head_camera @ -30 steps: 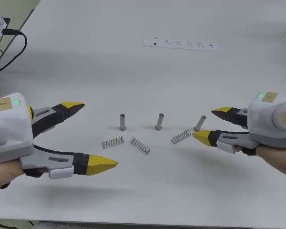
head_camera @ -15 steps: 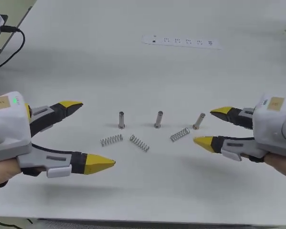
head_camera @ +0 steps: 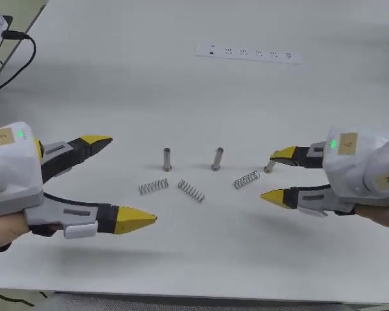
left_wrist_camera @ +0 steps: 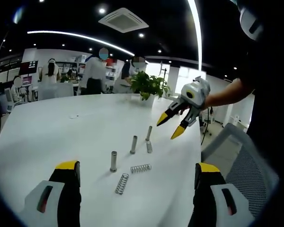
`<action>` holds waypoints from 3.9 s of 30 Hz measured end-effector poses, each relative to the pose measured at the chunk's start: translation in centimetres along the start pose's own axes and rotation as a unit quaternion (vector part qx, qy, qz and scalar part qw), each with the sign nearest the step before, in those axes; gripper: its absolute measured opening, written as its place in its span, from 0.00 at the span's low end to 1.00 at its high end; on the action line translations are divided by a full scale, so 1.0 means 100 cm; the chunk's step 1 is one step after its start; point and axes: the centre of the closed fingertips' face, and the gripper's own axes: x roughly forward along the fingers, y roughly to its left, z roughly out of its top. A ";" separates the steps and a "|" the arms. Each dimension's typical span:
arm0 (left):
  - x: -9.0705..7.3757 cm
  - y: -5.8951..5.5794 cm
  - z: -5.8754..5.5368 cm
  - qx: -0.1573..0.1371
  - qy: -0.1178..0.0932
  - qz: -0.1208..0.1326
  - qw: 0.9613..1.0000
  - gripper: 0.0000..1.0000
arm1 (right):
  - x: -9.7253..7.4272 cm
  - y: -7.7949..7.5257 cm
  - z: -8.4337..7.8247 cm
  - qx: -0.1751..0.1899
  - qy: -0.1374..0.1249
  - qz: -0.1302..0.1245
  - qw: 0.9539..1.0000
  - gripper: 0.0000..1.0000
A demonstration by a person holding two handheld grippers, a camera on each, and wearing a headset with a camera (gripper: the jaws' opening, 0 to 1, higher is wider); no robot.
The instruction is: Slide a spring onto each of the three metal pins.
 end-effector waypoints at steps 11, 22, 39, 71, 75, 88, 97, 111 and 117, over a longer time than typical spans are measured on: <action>-0.002 0.001 0.000 -0.001 -0.001 0.003 1.000 0.99 | 0.023 -0.001 -0.014 -0.063 0.054 0.019 0.996 0.31; -0.004 0.002 -0.003 -0.003 -0.001 0.005 1.000 0.99 | 0.043 -0.006 -0.017 -0.091 0.086 0.040 0.991 0.27; -0.005 0.001 -0.004 -0.004 -0.004 0.005 1.000 0.99 | 0.063 -0.004 -0.029 -0.063 0.154 0.096 0.981 0.22; -0.002 -0.004 -0.003 -0.002 -0.005 -0.005 1.000 0.99 | 0.057 0.004 -0.034 0.006 0.175 0.103 0.979 0.09; -0.002 -0.005 -0.003 -0.001 -0.006 -0.006 1.000 0.99 | 0.050 0.006 -0.030 0.010 0.168 0.098 0.981 0.09; 0.001 -0.009 0.004 0.006 -0.013 -0.007 1.000 0.99 | 0.024 0.013 -0.013 0.041 0.139 0.089 0.985 0.09; 0.005 -0.019 0.003 0.007 -0.012 -0.019 1.000 0.97 | 0.015 0.025 -0.003 0.042 0.129 0.093 0.986 0.09; 0.022 -0.044 0.011 0.019 -0.013 -0.063 0.998 0.88 | 0.009 0.034 0.015 0.051 0.108 0.101 0.988 0.09; 0.032 -0.053 0.015 0.024 -0.012 -0.083 0.996 0.82 | 0.008 0.036 0.022 0.049 0.100 0.102 0.989 0.09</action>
